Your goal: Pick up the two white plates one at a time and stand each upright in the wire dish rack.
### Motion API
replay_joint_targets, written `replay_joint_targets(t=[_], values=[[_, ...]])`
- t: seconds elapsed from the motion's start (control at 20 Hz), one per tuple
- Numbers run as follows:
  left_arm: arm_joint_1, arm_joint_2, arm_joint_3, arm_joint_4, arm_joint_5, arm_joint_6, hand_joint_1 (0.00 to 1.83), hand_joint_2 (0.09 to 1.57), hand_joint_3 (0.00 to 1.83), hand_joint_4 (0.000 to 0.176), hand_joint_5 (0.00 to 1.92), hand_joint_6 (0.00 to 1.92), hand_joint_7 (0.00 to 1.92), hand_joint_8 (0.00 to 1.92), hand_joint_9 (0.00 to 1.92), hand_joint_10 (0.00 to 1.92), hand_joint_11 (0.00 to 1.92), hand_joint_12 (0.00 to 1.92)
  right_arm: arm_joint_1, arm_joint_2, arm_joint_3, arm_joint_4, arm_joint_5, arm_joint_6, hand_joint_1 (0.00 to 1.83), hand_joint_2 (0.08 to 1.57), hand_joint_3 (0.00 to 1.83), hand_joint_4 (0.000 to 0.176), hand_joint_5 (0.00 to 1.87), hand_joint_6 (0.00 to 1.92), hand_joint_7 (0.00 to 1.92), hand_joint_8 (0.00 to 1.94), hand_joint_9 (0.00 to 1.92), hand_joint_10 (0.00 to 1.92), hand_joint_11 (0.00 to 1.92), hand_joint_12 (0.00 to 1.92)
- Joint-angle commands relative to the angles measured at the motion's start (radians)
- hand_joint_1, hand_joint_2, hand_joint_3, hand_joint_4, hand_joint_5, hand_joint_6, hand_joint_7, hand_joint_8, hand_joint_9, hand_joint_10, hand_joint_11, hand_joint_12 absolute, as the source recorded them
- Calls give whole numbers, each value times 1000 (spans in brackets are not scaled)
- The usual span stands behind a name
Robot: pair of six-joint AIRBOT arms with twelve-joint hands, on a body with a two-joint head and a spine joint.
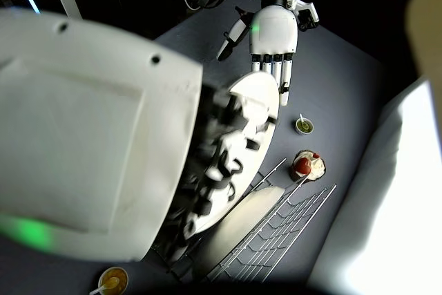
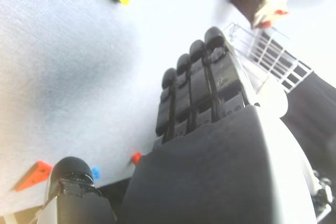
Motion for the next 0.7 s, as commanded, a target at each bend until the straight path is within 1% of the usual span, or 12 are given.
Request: replay_joint_targets(t=[0.0, 0.15, 0.25, 0.35, 0.4, 0.45, 0.5, 0.55, 0.6, 0.65], values=[[-12, 7, 6, -31, -21, 1, 20, 909, 0, 0, 123, 3, 169, 4, 178, 5, 202, 10, 15, 9, -6, 16, 57, 19, 1498, 1040, 0, 0, 978, 910, 1151, 410, 1163, 669, 1029, 1331], [-12, 8, 11, -33, -21, 1, 10, 903, 0, 0, 137, 8, 190, 11, 202, 13, 230, 21, 9, 14, -13, 26, 57, 19, 1498, 1038, 0, 0, 974, 920, 1134, 432, 1170, 651, 1060, 1282], [-12, 8, 13, -34, -23, 1, 9, 912, 2, 0, 119, 0, 171, 1, 175, 1, 201, 8, 8, 23, -28, 32, 57, 19, 1500, 1041, 0, 0, 935, 972, 1171, 405, 1178, 635, 1007, 1317], [-12, 8, 16, -33, -30, 1, 12, 905, 0, 0, 93, 0, 135, 0, 141, 0, 172, 2, 8, 33, -44, 37, 57, 19, 1501, 1039, 0, 0, 947, 969, 1151, 438, 1186, 613, 1016, 1296], [-12, 8, 17, -33, -32, 1, 2, 899, 0, 0, 64, 0, 108, 0, 112, 0, 153, 0, 8, 40, -52, 40, 57, 19, 1500, 1040, 5, 0, 971, 944, 1092, 545, 1156, 662, 1023, 1280], [-12, 8, 17, -33, -32, 1, 0, 893, 0, 0, 111, 19, 134, 11, 127, 8, 134, 0, 4, 48, -60, 41, 57, 19, 1498, 1051, 2, 0, 968, 960, 1056, 603, 1120, 721, 1003, 1307], [-12, 8, 17, -34, -31, 1, 1, 900, 0, 0, 150, 11, 173, 7, 180, 9, 193, 19, -1, 57, -69, 44, 57, 19, 1498, 1053, 0, 0, 941, 978, 1098, 537, 1122, 734, 983, 1346], [-12, 8, 17, -36, -31, 1, 50, 909, 0, 0, 198, 7, 227, 6, 228, 7, 248, 29, -2, 61, -72, 45, 57, 19, 1499, 1050, 0, 0, 932, 982, 1140, 465, 1134, 716, 976, 1360], [-12, 8, 17, -40, -30, 1, 44, 889, 0, 0, 227, 13, 246, 7, 246, 9, 272, 35, -3, 63, -74, 45, 57, 19, 1499, 1051, 0, 0, 931, 982, 1146, 453, 1137, 712, 970, 1368], [-12, 8, 17, -45, -30, 1, 52, 905, 0, 0, 214, 5, 238, 2, 249, 8, 279, 37, -8, 64, -73, 45, 57, 19, 1497, 1062, 1, 0, 919, 1006, 1087, 561, 1102, 768, 953, 1392]])
